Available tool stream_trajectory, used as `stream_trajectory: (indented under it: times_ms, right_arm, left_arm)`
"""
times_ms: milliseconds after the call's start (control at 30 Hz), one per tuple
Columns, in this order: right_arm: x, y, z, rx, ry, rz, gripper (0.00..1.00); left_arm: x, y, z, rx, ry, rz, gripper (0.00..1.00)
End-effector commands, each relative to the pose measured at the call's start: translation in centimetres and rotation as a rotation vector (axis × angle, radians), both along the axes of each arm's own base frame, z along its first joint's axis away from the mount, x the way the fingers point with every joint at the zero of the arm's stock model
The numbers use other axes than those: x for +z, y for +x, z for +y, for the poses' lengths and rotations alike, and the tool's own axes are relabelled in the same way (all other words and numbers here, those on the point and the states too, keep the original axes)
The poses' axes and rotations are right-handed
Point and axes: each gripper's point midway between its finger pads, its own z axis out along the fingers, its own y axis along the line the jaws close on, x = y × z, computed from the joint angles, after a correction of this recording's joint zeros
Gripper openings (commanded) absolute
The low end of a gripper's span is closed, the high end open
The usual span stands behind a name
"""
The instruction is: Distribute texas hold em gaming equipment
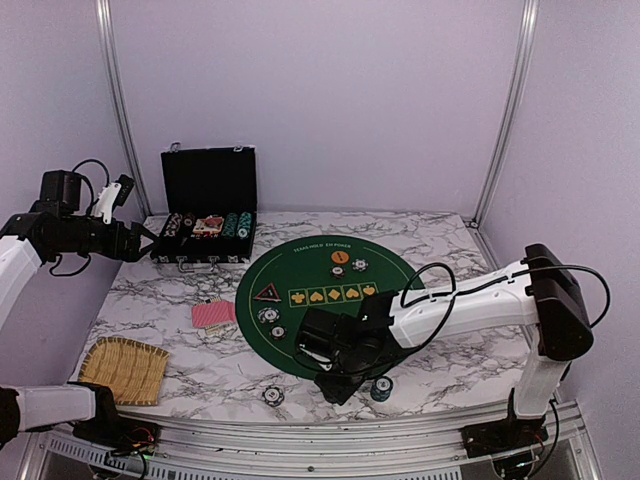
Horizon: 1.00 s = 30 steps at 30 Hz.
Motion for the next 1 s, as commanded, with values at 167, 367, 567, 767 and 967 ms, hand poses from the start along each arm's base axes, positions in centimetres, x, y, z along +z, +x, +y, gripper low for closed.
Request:
stream_trajectory:
  times_ms: [167,367,567,767,967]
  right_arm:
    - [4.4,1.3,1.0,-0.006,0.073,-0.032,0.41]
    - [6.0,5.1,-1.6,-0.107,0.082,-0.076,0.37]
    - [6.0,10.2,-6.9,-0.258,0.054,-0.127,0.36]
    - [4.9,14.3,-11.7,-0.406,0.035,-0.152,0.36]
    - [2.3,15.9,-15.2,-0.489,0.001,-0.131,0.36]
  left_arm:
    - [0.9,-0.2,-0.2,-0.010,-0.010,-0.009,0.99]
    - [1.0,-0.2,-0.2,-0.010,-0.009,-0.013,0.99]
    - [1.0,-0.2,-0.2,-0.011,-0.010,-0.010,0.99]
    - [1.0,-0.2,-0.1,-0.007,-0.007,-0.010,0.99]
    - [1.0,-0.3,0.0,-0.002,0.003,-0.011,0.99]
